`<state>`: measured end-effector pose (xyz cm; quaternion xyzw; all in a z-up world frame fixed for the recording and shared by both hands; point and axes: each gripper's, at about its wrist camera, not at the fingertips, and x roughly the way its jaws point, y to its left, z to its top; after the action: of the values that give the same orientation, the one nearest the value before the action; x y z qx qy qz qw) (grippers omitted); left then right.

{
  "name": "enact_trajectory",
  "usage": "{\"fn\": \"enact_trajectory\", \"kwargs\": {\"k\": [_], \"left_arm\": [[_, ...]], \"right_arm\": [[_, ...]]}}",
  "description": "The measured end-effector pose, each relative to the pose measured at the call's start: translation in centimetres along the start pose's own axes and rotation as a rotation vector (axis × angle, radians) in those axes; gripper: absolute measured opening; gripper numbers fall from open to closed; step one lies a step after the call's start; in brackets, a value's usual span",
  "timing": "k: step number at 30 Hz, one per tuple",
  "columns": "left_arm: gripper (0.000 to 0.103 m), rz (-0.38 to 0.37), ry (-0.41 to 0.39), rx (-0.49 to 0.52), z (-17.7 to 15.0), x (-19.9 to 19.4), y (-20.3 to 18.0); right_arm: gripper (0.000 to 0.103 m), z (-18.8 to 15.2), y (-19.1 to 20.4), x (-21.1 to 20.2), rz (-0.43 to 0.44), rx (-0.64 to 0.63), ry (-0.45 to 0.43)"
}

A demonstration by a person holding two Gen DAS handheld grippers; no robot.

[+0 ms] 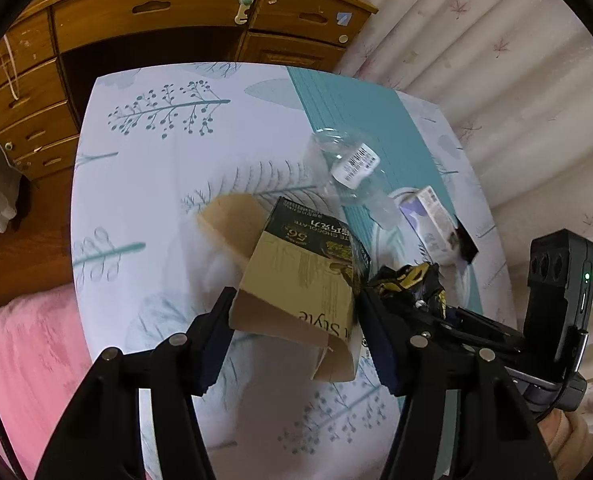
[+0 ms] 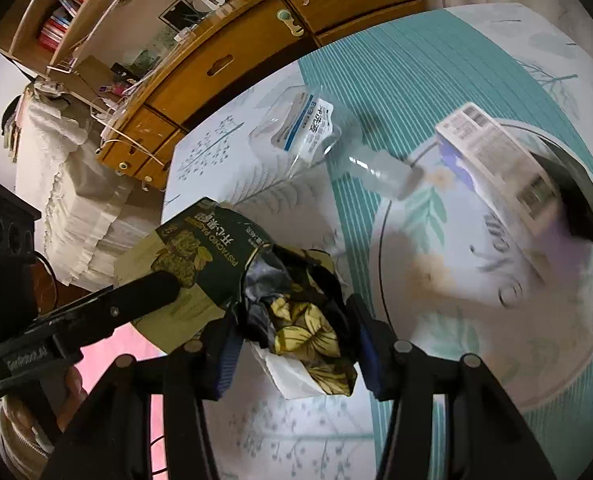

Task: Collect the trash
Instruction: 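Grasp the green-and-beige box with the left tool while the right tool grasps the black-and-gold wrapper, then carry the box and wrapper over the bin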

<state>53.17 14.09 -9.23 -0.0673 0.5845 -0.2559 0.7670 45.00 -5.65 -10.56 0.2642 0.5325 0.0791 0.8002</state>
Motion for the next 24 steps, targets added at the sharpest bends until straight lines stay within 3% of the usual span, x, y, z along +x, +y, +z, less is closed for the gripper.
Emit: {"fn": "enact_trajectory", "kwargs": {"k": [8,14,24], "left_arm": [[0.059,-0.004,-0.027,-0.019,-4.5,-2.9,-2.2],[0.059,0.017,-0.078,0.006,-9.4,-6.5,-5.9],[0.059,0.065,-0.205,-0.054,-22.6,-11.3,-16.0]], "right_arm": [[0.050,-4.4,-1.7,-4.7,0.009,-0.013,-0.002],[0.050,-8.9,-3.6,-9.4,0.028,-0.026,-0.015],[0.050,-17.1,-6.9,-18.6,0.102,-0.165,-0.046]]}}
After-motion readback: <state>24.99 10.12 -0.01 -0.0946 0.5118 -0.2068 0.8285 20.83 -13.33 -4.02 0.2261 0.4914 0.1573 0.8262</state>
